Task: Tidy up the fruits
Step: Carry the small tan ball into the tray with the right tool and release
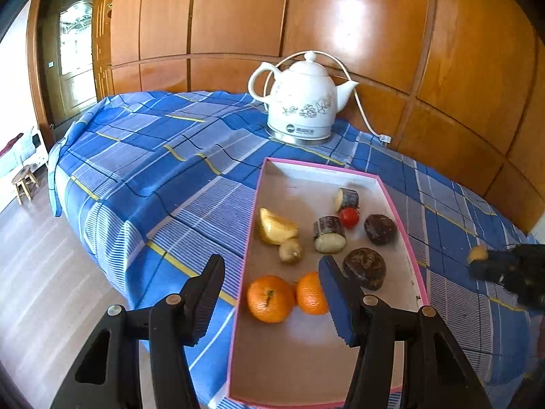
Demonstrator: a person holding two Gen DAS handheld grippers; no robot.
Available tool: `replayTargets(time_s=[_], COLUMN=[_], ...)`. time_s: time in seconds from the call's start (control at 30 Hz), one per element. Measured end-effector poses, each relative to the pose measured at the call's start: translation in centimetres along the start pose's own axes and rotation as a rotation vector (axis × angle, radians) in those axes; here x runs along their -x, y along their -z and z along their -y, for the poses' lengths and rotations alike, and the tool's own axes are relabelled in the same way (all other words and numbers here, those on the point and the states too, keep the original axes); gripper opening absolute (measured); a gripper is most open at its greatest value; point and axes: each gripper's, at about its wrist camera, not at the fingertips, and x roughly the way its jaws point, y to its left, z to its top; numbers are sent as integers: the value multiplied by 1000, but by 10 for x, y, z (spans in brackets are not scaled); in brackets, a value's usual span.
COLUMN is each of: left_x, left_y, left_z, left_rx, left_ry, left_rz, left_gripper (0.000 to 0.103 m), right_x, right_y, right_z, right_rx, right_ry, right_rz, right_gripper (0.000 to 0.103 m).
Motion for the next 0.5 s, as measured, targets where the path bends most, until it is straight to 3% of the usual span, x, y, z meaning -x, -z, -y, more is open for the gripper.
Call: replayTargets(time_s=[0.17, 0.3, 0.5], left_x=[-1, -4, -8], left_y=[2, 3, 6], left_z=[-8, -9, -9], left_rx=[16, 18, 18], left_ry=[-10, -9, -7], left_rz=[-5, -13, -28], left_gripper=[58, 58, 58], right_x=[-27, -52, -90], right_y=[-5, -9, -8], right_z=[-46, -59, -54], right_rx=[71, 105, 119], right_ry=[-72, -65, 38], right_rz=[-37, -76, -134], right_gripper=[25, 25, 28])
